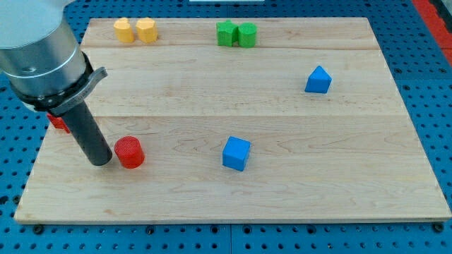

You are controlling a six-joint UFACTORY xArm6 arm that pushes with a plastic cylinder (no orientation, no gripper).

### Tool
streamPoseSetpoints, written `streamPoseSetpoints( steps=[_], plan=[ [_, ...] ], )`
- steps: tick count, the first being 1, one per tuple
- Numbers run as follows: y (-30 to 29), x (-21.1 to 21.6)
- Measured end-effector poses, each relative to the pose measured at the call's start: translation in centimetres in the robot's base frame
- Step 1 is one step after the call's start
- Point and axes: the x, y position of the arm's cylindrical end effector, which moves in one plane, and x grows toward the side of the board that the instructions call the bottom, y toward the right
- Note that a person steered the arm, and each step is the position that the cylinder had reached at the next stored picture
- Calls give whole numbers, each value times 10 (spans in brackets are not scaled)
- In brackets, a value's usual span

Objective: Move the red circle slightly upwards

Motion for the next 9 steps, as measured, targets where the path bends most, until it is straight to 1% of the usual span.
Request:
streamPoseSetpoints(
  steps=[1, 2, 5, 6, 7, 9],
  plan=[
    [-7, 0],
    [2, 0],
    [0, 0],
    [-9, 11],
    [-25, 38],
    [50, 18]
  ],
)
